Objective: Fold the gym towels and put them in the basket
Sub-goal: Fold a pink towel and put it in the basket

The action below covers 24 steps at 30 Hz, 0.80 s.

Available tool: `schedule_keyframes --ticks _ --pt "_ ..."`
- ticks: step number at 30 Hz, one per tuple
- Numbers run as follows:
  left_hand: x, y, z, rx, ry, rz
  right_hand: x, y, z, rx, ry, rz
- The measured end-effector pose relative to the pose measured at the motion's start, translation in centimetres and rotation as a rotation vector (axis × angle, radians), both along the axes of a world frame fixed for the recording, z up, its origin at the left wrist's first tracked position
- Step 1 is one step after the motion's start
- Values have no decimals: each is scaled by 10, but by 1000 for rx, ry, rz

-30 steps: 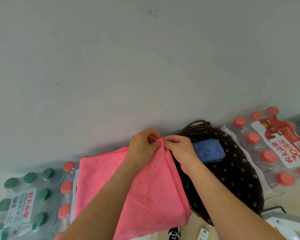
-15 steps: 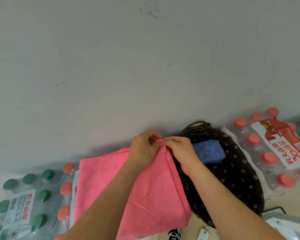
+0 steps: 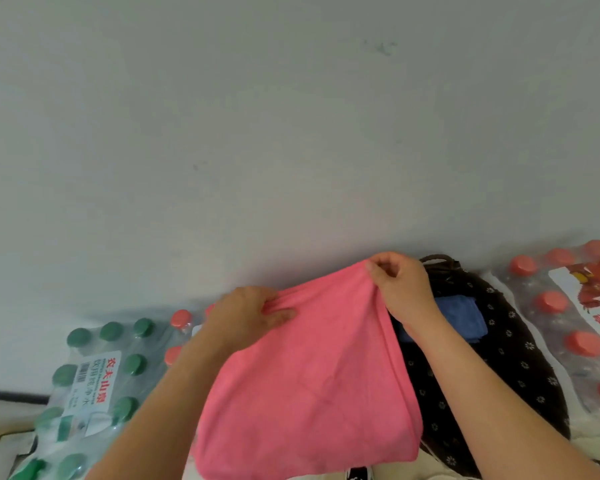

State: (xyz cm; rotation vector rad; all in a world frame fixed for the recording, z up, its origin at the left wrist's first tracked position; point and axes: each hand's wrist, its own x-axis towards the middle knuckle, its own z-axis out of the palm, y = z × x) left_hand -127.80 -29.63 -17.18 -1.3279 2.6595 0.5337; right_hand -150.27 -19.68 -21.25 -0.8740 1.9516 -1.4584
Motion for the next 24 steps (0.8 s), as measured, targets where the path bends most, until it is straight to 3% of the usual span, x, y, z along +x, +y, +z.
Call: schedule_keyframes --ticks 3,5,11,15,19,24 --pt "46 -9 15 -88 -133 47 -1 -4 19 -34 84 -10" --pt "71 -11 25 -131 -105 84 2 -6 31 -34 130 8" --pt "126 -8 48 -456 330 -25 31 -4 83 -72 333 8" --pt "155 -4 71 -651 469 74 52 10 125 -149 445 -18" --pt "177 6 95 -371 479 176 82 30 162 -208 558 -48" --pt "202 26 135 -153 840 310 112 64 192 -244 732 -84"
